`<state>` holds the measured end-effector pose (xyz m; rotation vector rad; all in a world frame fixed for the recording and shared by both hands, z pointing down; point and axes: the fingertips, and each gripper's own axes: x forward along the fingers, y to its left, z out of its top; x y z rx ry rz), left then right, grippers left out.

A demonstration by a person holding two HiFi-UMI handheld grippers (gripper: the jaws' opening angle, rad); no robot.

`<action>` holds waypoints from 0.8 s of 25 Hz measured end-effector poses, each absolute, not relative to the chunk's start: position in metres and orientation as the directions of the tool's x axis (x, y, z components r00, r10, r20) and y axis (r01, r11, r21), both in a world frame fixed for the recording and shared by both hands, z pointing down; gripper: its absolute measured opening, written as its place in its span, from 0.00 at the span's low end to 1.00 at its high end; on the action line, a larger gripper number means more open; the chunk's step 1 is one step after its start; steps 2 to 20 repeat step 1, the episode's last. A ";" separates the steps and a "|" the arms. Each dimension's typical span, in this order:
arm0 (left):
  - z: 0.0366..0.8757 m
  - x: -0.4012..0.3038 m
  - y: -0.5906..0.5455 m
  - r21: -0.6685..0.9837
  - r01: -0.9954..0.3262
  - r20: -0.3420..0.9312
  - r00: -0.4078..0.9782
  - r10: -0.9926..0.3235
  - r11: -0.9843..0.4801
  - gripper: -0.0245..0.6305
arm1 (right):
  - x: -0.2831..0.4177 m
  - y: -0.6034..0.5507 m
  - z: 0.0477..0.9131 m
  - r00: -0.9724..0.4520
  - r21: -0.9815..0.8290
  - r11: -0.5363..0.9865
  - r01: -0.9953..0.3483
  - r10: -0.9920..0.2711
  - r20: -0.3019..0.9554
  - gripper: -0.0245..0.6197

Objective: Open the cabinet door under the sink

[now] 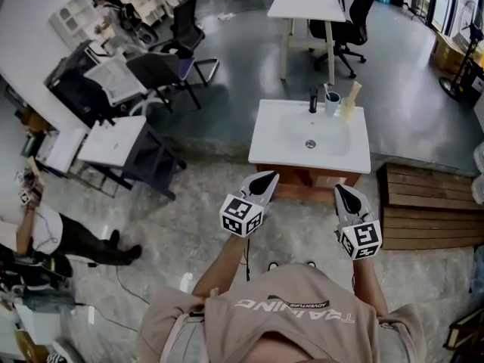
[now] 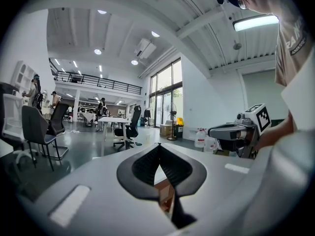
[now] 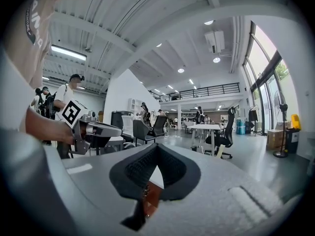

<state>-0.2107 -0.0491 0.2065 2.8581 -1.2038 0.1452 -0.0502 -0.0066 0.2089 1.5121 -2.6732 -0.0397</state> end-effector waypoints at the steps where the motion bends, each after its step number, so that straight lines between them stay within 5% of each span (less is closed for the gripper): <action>1: 0.207 -0.210 -0.049 -0.002 -0.714 0.103 0.697 -0.710 -0.701 0.06 | -0.050 -0.006 0.209 -0.513 0.056 0.515 -0.855 -0.857 0.048 0.04; 20: 0.207 -0.210 -0.049 -0.002 -0.714 0.103 0.697 -0.710 -0.701 0.06 | -0.050 -0.006 0.209 -0.513 0.056 0.515 -0.855 -0.857 0.048 0.04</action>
